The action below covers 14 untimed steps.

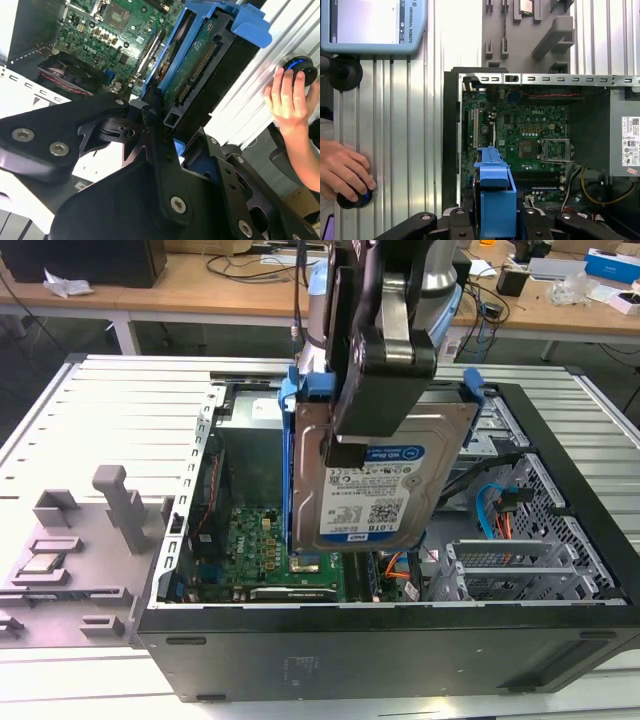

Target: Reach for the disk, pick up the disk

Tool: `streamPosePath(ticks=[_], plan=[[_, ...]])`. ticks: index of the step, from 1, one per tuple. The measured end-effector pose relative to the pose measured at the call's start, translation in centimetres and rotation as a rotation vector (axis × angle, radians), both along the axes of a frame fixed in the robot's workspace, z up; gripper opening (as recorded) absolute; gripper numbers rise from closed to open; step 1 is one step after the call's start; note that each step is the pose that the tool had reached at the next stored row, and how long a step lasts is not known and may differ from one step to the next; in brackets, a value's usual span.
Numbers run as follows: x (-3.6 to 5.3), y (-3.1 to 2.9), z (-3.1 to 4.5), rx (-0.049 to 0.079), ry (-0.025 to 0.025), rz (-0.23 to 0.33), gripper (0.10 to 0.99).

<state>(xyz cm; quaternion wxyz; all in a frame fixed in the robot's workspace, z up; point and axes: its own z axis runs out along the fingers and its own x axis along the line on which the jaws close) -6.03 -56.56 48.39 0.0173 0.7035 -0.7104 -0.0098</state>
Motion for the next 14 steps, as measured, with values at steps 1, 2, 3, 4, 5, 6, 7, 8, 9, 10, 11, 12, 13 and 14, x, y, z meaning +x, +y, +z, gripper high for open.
streamPosePath(ticks=[1,2,3,4,5,6,7,8,9,10,11,12,13,14], plan=[[0.00,-0.17,0.00,0.000,0.0000,0.000,0.369],[0.00,-0.37,0.00,0.000,0.0000,0.000,0.369],[0.00,-0.54,0.00,0.000,0.0000,0.000,0.369],[0.00,-0.76,0.00,0.000,0.0000,0.000,0.369],[0.00,-0.88,-0.01,0.000,0.0000,0.000,0.369],[-0.01,-0.94,-0.01,0.000,0.0000,0.000,0.369],[-0.01,-0.96,-0.01,0.000,0.0000,0.000,0.369],[-0.01,-0.96,-0.01,0.000,0.0000,0.000,0.369],[0.00,-0.96,-0.01,0.000,-0.0001,0.000,0.369],[0.00,-0.97,-0.01,0.000,0.0000,0.000,0.369],[0.00,-0.97,-0.01,0.000,0.0001,0.000,0.369],[0.00,-0.97,-0.01,0.000,0.0000,0.000,0.369],[0.00,-0.97,-0.01,0.000,0.0000,0.000,0.369],[0.00,-0.97,-0.01,0.000,0.0000,0.000,0.369]])
